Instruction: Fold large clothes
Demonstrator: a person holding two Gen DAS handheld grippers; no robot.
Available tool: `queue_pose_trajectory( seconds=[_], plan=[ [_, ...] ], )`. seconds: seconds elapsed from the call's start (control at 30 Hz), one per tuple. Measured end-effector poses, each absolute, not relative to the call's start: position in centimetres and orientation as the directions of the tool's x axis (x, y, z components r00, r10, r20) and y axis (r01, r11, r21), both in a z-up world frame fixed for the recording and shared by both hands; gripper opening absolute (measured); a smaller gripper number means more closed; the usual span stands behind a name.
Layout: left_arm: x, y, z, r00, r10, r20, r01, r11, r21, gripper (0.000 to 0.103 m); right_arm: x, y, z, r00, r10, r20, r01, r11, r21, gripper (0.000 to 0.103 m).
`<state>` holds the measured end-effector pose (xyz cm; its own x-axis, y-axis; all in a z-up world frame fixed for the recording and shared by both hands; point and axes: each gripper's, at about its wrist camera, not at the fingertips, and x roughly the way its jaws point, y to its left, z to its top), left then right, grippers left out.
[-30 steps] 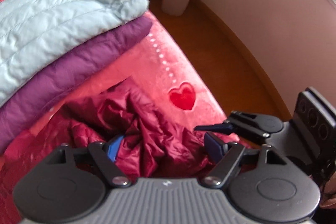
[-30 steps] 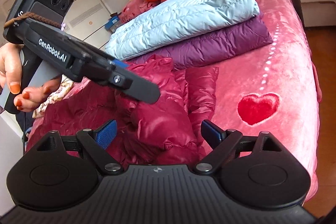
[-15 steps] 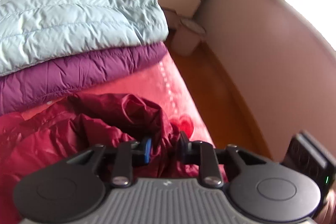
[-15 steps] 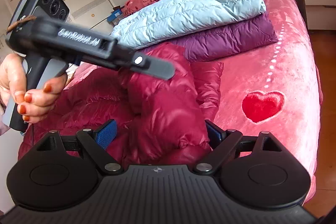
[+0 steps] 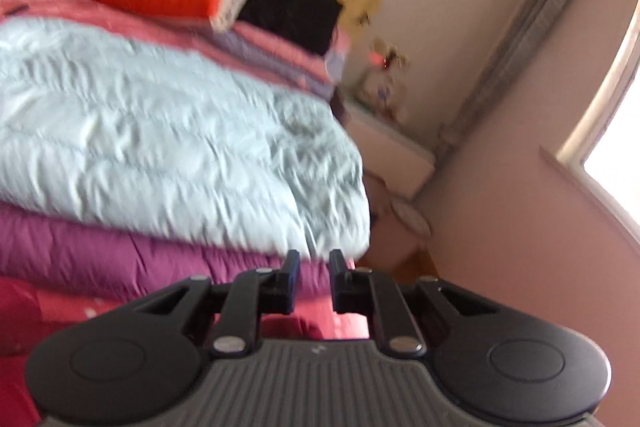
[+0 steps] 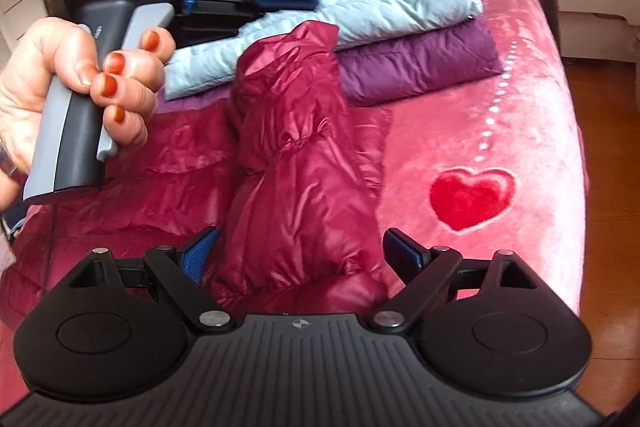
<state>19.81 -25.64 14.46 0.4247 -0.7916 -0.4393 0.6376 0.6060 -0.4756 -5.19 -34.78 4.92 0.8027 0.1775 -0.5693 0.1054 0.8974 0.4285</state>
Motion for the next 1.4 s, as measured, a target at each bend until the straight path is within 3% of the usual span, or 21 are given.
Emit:
queue_pose_trajectory(
  seconds=[0.17, 0.43, 0.57, 0.7, 1.1, 1.17, 1.3, 1.4],
  plan=[
    [17.6, -22.3, 15.8, 0.377, -0.824, -0.424, 0.689, 0.555, -0.465, 0.019, -4.7, -36.0, 4.2, 0.796, 0.201, -0.571, 0.127, 0.867, 0.481, 0.103],
    [14.9, -21.1, 11.2, 0.137, -0.823, -0.551, 0.648, 0.496, -0.579, 0.019, -3.9, -36.1, 3.6, 0.791, 0.195, -0.58, 0.141, 0.865, 0.482, 0.103],
    [18.1, -23.4, 7.9, 0.187, -0.78, -0.597, 0.569, 0.581, -0.581, 0.017, -3.6, -35.7, 3.6, 0.789, 0.182, -0.587, 0.143, 0.874, 0.464, 0.103],
    [20.7, -24.9, 5.2, 0.262, -0.748, -0.61, 0.495, 0.647, -0.581, 0.002, -3.0, -35.8, 3.3, 0.785, 0.169, -0.596, 0.155, 0.878, 0.454, 0.103],
    [22.3, -26.3, 3.0, 0.363, -0.72, -0.592, 0.504, 0.686, -0.525, 0.001, -1.7, -35.7, 2.3, 0.775, 0.13, -0.618, 0.167, 0.902, 0.398, 0.103],
    [21.9, -25.0, 4.0, 0.352, -0.74, -0.573, 0.489, 0.667, -0.562, 0.008, -1.7, -35.8, 2.2, 0.777, 0.138, -0.615, 0.161, 0.899, 0.406, 0.103],
    [19.5, -21.1, 7.7, 0.376, -0.763, -0.526, 0.529, 0.643, -0.554, 0.048, -2.1, -37.0, 2.0, 0.788, 0.186, -0.587, 0.14, 0.874, 0.465, 0.103],
    [16.8, -16.5, 10.5, 0.453, -0.709, -0.541, 0.56, 0.698, -0.446, 0.051, -2.5, -38.5, 1.9, 0.795, 0.229, -0.562, 0.141, 0.832, 0.537, 0.103]
  ],
)
